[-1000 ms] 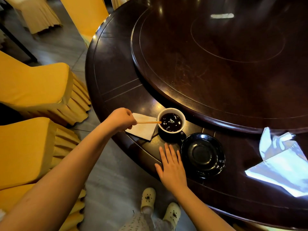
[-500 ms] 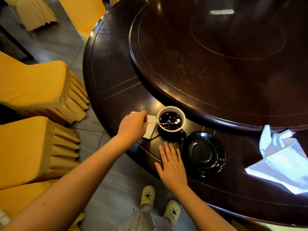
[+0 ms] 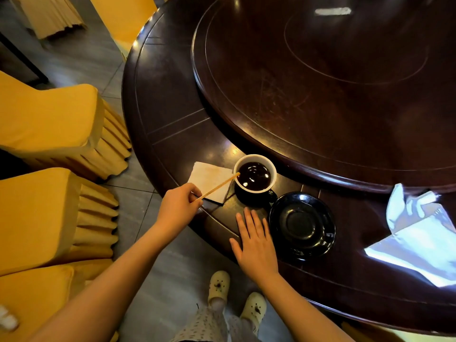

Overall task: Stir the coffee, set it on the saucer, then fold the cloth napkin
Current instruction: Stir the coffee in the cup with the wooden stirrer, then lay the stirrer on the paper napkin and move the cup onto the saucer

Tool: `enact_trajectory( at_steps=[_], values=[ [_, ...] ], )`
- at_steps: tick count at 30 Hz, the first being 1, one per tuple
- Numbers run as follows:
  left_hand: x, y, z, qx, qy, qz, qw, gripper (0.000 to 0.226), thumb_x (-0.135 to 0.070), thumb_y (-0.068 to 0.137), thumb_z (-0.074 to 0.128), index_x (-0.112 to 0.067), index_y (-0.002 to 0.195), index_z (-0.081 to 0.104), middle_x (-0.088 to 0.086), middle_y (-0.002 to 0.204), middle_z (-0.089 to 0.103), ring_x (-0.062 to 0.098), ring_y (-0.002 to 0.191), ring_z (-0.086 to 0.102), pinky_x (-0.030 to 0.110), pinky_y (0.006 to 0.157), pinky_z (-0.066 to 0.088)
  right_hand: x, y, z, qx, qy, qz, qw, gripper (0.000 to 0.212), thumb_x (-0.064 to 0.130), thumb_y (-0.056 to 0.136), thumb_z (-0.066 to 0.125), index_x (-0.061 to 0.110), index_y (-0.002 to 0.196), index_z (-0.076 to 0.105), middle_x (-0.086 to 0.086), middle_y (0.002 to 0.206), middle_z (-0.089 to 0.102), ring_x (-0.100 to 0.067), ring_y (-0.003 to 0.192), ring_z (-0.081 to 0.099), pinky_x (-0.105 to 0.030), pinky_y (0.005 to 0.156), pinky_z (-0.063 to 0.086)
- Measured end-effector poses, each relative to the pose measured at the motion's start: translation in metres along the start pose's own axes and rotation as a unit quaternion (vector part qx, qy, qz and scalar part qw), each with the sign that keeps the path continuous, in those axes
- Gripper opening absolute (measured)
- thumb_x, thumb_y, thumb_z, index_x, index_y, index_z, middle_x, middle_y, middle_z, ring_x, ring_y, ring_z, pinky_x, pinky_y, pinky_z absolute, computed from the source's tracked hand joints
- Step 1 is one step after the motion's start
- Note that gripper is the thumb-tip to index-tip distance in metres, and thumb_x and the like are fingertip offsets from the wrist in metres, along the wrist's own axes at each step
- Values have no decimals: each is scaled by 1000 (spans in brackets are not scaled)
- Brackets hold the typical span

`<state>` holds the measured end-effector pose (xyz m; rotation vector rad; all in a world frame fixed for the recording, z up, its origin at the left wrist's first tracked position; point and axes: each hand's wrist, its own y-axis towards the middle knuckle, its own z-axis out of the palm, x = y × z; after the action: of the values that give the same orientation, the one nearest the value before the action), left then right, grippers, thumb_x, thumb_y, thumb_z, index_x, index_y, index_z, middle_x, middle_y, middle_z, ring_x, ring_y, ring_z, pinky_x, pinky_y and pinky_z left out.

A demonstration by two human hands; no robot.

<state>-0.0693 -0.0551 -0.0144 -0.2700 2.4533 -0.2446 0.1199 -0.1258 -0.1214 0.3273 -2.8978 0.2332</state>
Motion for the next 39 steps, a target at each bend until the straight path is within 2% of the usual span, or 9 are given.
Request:
enact_trajectory(
  at_steps=[6,12,15,19,24,30,34,36,39],
  values=[
    [27,-6,10,-3,-217,-125,968,6,-2,83,64,-7,81,65,10,69,67,14,56,60,14,48,50,0,0,1,0,-2,0,1000,63,49,90,33,16,144,29,-10,153,29,-24,142,21,-43,111,14],
    [36,-6,35,-72,-203,-164,963,6,-9,86,62,-11,80,62,7,71,64,12,60,59,18,52,47,0,1,0,-5,-5,2,1000,63,49,91,32,17,144,28,-9,153,27,-24,142,19,-42,112,12],
    [36,-9,46,-85,-128,-127,980,3,-14,87,62,-12,86,63,-4,72,60,7,66,57,15,55,41,0,1,0,-4,-3,3,1000,63,49,91,32,17,144,28,-9,153,28,-23,142,20,-41,113,12],
    [39,-10,55,-103,-20,-96,990,9,-21,87,60,-13,87,63,-2,84,56,14,72,53,28,59,42,0,2,0,2,-2,5,1000,63,49,90,33,16,144,28,-10,152,29,-23,142,20,-41,113,12],
    [42,-11,64,-100,1,-75,992,10,-19,87,61,-9,89,62,1,84,52,18,73,52,28,59,39,0,1,-1,10,-1,5,1000,63,48,91,32,16,145,26,-11,153,28,-24,142,20,-41,113,12],
    [40,-15,66,-95,51,-39,993,26,-16,84,64,-5,107,59,12,100,57,27,93,53,36,73,48,-2,2,-6,8,68,2,998,63,50,90,30,20,146,23,-4,156,19,-18,144,8,-37,118,4],
    [34,-23,76,-125,156,119,973,23,-12,78,62,-2,100,61,16,92,61,32,81,57,41,64,51,-1,7,-21,14,168,8,986,51,32,95,40,20,143,31,-1,156,19,-14,144,7,-38,119,5],
    [27,-28,87,-96,160,211,960,28,-18,80,48,-3,98,63,14,95,63,29,84,58,37,72,49,1,10,-31,15,204,25,978,41,25,97,41,16,137,42,-3,153,28,-15,144,15,-32,117,8],
    [24,-33,106,-54,141,257,954,36,-17,82,45,1,107,63,19,112,63,33,104,59,42,93,48,1,10,-55,-16,219,31,975,31,22,96,44,14,121,60,-3,139,51,-13,135,36,-20,107,22]
  ],
)
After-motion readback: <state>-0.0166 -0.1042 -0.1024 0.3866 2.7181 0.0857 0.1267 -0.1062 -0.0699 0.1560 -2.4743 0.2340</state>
